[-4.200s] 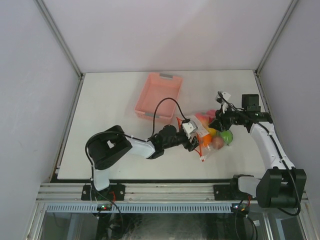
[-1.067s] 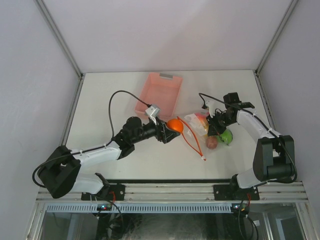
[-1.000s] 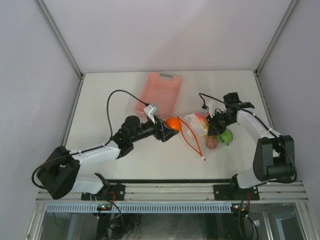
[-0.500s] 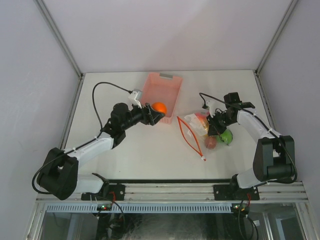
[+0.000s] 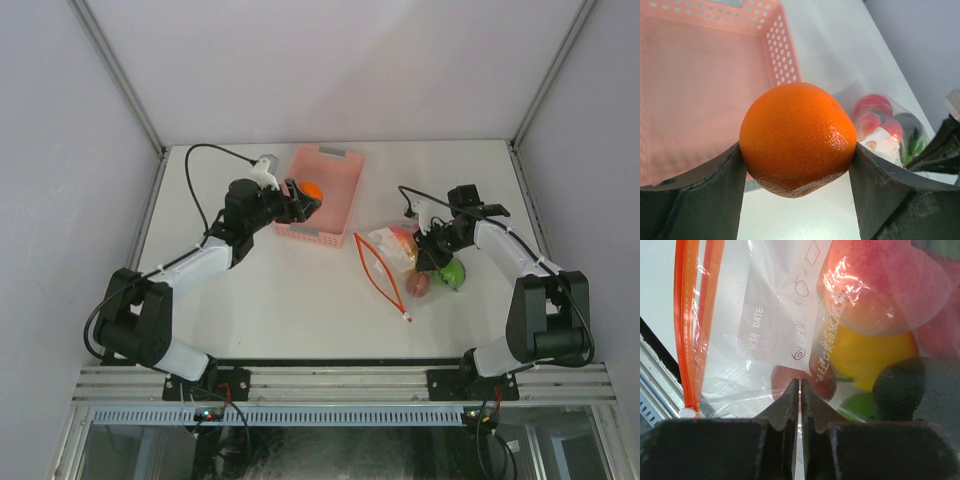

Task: Open the zip-top bag and remove the fake food
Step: Place the fake fruit in the bin.

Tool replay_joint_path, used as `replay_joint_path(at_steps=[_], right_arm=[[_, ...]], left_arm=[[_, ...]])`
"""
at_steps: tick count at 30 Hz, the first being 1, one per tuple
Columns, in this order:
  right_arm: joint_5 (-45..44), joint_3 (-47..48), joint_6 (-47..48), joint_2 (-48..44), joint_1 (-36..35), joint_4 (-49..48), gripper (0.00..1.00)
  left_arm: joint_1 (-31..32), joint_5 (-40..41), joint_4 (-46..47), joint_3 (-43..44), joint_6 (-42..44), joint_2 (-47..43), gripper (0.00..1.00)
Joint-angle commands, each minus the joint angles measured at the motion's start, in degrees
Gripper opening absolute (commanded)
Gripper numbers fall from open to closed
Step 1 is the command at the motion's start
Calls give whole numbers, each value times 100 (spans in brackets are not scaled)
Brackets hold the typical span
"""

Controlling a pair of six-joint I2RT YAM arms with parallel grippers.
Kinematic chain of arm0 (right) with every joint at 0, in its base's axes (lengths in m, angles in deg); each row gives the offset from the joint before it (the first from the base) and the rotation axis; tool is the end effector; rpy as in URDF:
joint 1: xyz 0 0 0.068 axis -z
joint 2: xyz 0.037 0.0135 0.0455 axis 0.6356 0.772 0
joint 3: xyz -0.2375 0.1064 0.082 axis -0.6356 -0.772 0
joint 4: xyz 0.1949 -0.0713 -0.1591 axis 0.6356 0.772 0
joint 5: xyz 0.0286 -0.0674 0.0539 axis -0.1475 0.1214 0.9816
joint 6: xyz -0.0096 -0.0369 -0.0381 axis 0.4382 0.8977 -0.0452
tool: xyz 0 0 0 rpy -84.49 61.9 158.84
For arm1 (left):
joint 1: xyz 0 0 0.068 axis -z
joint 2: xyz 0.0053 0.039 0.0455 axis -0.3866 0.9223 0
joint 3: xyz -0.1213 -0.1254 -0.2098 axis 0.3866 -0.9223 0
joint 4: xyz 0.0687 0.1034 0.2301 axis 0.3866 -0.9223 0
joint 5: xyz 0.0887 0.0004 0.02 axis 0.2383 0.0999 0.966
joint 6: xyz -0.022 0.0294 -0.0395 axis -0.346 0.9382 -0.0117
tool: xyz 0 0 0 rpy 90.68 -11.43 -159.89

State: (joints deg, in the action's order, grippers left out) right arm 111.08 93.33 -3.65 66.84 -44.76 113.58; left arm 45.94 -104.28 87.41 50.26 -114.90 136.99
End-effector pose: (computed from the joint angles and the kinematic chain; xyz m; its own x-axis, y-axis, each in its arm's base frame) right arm 0.2647 0.0451 0.2212 -0.6693 -0.5358 -0.5149 -0.7289 0.6079 0.3149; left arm 0.3034 -0.1412 0.2596 -0.5021 -0.2805 -0.8180 0.4507 0.7225 -0.5243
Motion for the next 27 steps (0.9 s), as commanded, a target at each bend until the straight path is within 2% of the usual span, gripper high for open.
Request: replay_joint_path(at_steps=[1, 12, 21, 27], right_arm=[[34, 218, 92, -107, 29, -7, 3], [26, 216, 103, -107, 24, -14, 3], [3, 217, 105, -77, 29, -14, 3], [11, 214, 115, -66, 31, -9, 3]], left_arm=[[-53, 422, -414, 614, 26, 264, 24], [-53, 1338, -1418, 1517, 125, 1065, 24], [-1, 2223, -2507, 2801, 292, 2058, 27], [-2, 2357, -3109, 3905, 574, 2813, 32]])
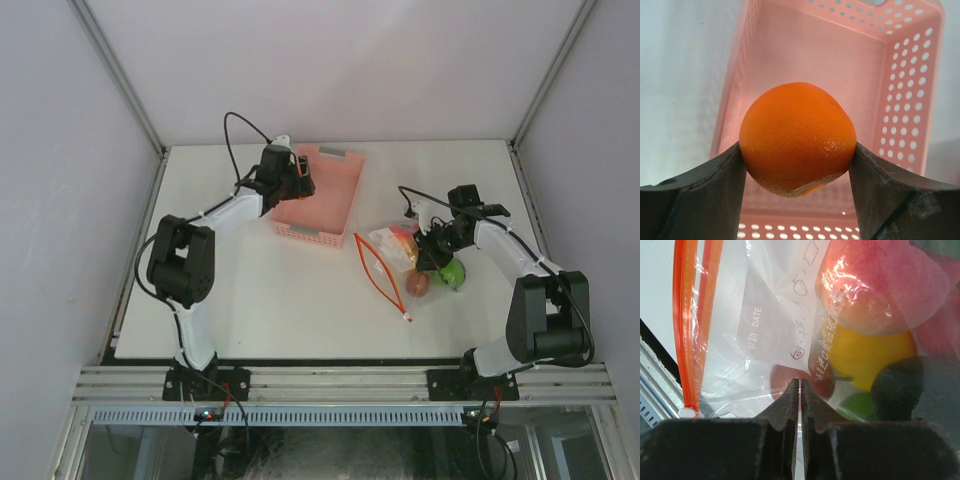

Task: Open the zip-top bag and remove the fake food
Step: Place the fake fruit in the bin.

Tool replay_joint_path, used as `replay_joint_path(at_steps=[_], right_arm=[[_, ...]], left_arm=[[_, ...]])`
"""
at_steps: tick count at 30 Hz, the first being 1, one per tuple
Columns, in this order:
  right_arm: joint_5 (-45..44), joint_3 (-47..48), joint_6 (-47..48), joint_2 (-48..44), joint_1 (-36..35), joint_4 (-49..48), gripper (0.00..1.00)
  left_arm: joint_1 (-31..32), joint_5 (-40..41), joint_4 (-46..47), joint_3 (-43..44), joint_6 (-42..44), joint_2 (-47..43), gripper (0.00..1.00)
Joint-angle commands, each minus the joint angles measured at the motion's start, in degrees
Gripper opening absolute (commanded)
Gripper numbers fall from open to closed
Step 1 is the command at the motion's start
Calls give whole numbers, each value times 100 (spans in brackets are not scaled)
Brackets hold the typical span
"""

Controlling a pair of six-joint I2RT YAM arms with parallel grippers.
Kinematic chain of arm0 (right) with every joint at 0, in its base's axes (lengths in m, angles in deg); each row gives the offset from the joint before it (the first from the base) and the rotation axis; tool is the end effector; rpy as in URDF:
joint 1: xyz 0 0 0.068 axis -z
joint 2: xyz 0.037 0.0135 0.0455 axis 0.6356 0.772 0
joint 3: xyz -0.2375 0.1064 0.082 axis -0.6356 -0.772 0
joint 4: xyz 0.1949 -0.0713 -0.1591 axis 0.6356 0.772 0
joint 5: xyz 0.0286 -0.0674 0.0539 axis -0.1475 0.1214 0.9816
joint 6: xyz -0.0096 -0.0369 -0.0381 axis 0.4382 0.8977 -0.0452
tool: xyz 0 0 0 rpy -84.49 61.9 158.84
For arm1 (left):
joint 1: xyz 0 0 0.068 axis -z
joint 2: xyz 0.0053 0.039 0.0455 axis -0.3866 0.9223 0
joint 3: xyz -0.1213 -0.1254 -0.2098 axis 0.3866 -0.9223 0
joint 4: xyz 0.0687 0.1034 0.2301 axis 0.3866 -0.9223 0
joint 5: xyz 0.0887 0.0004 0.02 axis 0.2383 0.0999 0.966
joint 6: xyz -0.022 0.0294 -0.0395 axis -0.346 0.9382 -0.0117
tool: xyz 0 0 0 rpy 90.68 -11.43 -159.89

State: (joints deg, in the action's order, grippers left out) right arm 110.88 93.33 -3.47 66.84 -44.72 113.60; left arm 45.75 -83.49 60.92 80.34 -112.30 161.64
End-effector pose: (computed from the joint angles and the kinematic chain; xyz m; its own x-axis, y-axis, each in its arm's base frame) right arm 0.2647 0.0448 0.2212 -0.6678 -0.5384 -0.5140 -0.7300 0.6084 0.3112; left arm 0.4046 -0.1691 0.2324 -0.6270 -0.2060 -0.7513 0.0726 0.9447 -0.3197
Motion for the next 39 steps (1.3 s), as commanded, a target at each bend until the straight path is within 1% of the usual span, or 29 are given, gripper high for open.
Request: replay_joint_path(at_steps=[1, 4, 8, 15, 19, 21, 24, 28, 30, 31, 32, 39], right_arm=[[32, 221, 92, -64, 33, -14, 3], [32, 214, 90, -72, 32, -7, 3], [32, 217, 92, -82, 42, -8, 3], [25, 217, 100, -85, 36, -15, 3], [31, 217, 100, -104, 50, -15, 3], [28, 222, 99, -108, 50, -1, 3], [33, 217, 111, -116, 51, -7, 3], [59, 217, 113, -129, 53, 1, 3], [59, 217, 112, -134, 60, -2, 3], [59, 217, 115, -134, 58, 0, 3], [59, 218, 113, -130, 60, 6, 3], [114, 217, 125, -167, 68, 6, 3]], left_arm=[[19, 274, -585, 1122, 375, 490, 33], [17, 290, -955, 1848, 581, 914, 36], [20, 253, -1258, 2554, 859, 1366, 39], [8, 195, -1635, 3591, 1468, 2049, 53], [11, 221, -1896, 4132, 1649, 2421, 60], [9, 242, -1997, 4354, 1705, 2572, 65], [11, 321, -2030, 4513, 1746, 2719, 72], [11, 472, -1994, 4567, 1787, 2780, 85], [6, 492, -1982, 4584, 1791, 2773, 88], [13, 498, -1975, 4587, 1800, 2766, 95], [10, 507, -1967, 4585, 1800, 2753, 99], [7, 524, -1883, 4494, 1836, 2505, 100]])
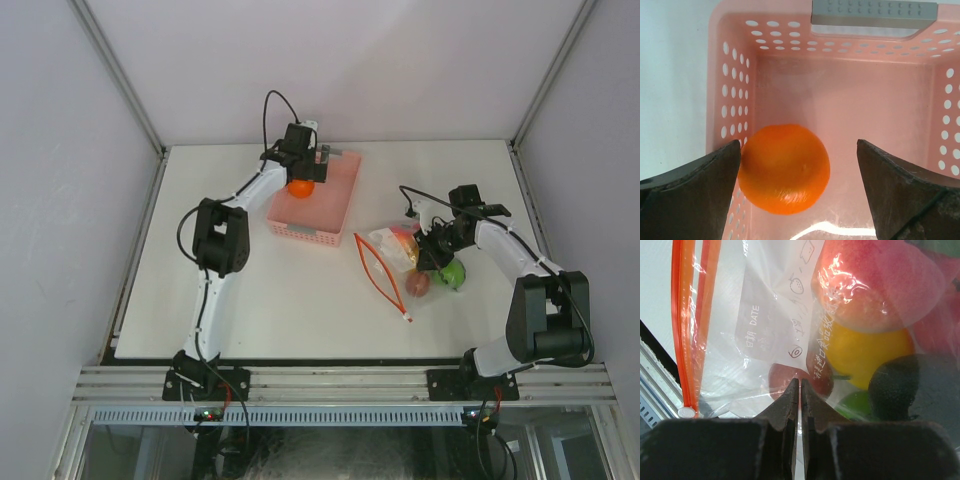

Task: Open the zip-top bag and remove the fake food
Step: Place the fake fruit in the bin.

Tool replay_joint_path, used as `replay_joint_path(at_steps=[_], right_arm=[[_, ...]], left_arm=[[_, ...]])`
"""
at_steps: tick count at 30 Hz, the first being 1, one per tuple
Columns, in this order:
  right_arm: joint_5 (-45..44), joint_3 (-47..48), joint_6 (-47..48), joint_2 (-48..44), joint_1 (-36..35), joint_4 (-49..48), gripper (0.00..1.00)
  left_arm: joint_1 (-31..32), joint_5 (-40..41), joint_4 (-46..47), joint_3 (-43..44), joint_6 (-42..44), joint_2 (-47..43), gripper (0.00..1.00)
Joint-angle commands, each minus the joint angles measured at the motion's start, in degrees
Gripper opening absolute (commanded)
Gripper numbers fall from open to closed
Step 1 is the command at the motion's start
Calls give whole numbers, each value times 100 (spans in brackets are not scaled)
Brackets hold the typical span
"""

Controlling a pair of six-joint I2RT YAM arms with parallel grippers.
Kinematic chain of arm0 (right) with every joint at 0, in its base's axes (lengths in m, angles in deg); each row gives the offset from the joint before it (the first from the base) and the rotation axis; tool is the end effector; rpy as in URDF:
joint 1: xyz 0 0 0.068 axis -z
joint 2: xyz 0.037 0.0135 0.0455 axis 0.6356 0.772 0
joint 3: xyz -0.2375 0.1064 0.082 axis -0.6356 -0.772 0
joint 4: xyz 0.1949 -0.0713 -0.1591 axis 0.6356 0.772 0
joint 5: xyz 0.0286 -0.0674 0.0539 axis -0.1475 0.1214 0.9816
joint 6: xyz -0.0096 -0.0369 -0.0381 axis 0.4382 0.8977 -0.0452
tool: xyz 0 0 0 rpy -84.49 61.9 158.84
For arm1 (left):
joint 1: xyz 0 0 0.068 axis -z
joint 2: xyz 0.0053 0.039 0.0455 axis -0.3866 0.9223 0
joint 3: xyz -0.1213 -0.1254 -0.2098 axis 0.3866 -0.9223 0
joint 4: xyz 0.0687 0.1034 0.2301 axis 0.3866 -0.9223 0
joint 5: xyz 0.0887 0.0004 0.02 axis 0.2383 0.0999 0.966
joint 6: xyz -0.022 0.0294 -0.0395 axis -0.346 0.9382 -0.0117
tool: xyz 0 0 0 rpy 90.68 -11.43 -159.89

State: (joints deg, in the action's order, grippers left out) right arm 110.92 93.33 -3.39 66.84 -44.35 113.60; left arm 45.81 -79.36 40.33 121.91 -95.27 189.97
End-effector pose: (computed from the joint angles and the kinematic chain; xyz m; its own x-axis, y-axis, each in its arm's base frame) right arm 0.2650 0.0431 0.2212 -0.6702 -0.5347 -0.5147 -0.7271 0.6120 0.3110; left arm 0.5049 -0.2095 0.2084 -0.6616 0.1171 -0.7407 0.1943 0.9808 -0.0185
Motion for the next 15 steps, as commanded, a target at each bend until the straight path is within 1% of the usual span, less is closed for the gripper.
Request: replay_joint_path(at_steps=[1, 8, 11, 15], right_arm=[[127, 217, 125, -169, 31, 13, 3], [166, 218, 143, -191, 31, 10, 3], [193, 221, 152, -211, 38, 19, 3], [222, 217, 169, -230, 32, 20, 3]], left_arm=[[4, 89, 238, 246, 133, -423, 100], [4, -40, 1017, -826, 39, -1478, 100], [12, -3, 1431, -1573, -22, -2001, 100], [109, 253, 2047, -2564, 110, -2723, 100]])
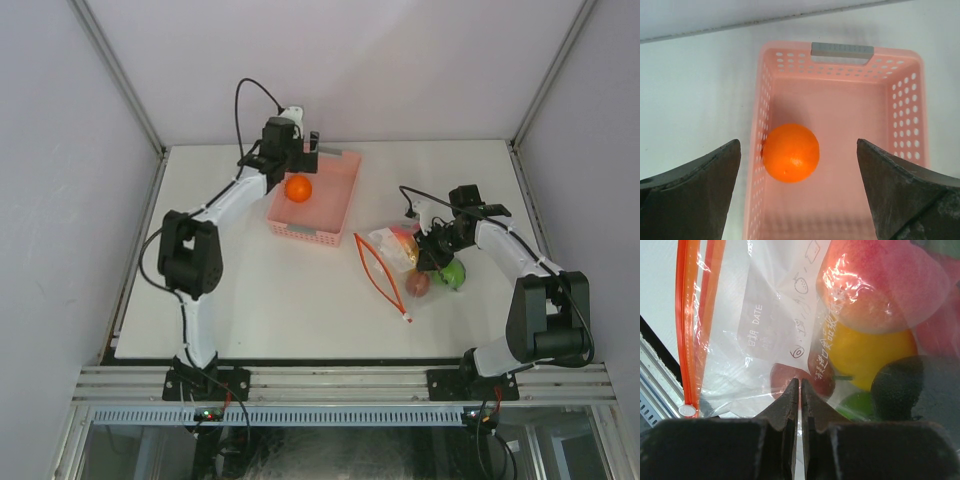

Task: Open the zip-top bag and remove the fake food
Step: Place the fake fruit in the bin, then pick up the fake fruit from the zipper food storage bag.

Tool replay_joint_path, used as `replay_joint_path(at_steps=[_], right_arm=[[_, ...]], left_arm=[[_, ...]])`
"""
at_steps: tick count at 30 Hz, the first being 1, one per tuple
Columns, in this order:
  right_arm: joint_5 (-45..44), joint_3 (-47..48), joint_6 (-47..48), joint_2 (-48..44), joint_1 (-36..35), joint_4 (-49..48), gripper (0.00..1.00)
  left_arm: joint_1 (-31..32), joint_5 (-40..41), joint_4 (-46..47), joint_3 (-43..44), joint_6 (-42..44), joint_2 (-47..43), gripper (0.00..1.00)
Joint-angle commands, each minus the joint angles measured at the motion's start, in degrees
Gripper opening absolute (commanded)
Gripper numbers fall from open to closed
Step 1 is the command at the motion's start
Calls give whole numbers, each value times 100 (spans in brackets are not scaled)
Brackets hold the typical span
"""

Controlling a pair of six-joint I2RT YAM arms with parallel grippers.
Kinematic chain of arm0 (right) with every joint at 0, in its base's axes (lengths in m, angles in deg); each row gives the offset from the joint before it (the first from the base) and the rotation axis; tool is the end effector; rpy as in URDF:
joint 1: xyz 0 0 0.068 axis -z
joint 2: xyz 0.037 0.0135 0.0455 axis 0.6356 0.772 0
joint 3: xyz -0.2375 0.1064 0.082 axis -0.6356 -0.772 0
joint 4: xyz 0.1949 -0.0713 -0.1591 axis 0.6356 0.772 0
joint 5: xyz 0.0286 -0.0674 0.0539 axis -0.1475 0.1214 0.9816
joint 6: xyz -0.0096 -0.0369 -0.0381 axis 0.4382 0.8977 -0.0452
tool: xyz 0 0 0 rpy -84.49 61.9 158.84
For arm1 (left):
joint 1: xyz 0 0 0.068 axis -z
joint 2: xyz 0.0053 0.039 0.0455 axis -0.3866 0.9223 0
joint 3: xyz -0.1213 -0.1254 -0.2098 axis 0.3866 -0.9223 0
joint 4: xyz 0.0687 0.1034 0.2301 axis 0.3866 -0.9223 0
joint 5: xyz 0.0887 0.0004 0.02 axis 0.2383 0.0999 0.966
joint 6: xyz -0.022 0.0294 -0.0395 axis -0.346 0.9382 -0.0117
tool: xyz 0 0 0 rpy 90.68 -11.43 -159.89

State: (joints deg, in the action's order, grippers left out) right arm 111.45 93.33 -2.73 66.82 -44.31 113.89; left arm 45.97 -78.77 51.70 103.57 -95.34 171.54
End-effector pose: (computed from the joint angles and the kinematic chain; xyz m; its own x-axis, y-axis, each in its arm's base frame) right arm 0.2644 0.0431 0.2213 -0.6638 -0.5383 -0.5193 -0.7340 0.6021 0.3142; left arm 0.4553 -0.1895 0.2785 -0.5129 0.0542 -0.8567 0.1950 0.9793 -0.0548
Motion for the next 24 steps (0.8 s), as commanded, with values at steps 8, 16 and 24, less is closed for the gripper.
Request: replay_joint_path(at_steps=[8, 16, 24], right_arm=[[247, 219, 145, -287, 25, 12, 4], [355, 217, 211, -373, 22, 32, 4], [421, 217, 257, -428, 27, 53, 4]], left_arm=[[306, 475, 2071, -2643, 243, -2472, 100], [361, 362, 3228, -4346, 97, -3952, 100], [350, 171, 3881, -5385, -181, -4794, 100]])
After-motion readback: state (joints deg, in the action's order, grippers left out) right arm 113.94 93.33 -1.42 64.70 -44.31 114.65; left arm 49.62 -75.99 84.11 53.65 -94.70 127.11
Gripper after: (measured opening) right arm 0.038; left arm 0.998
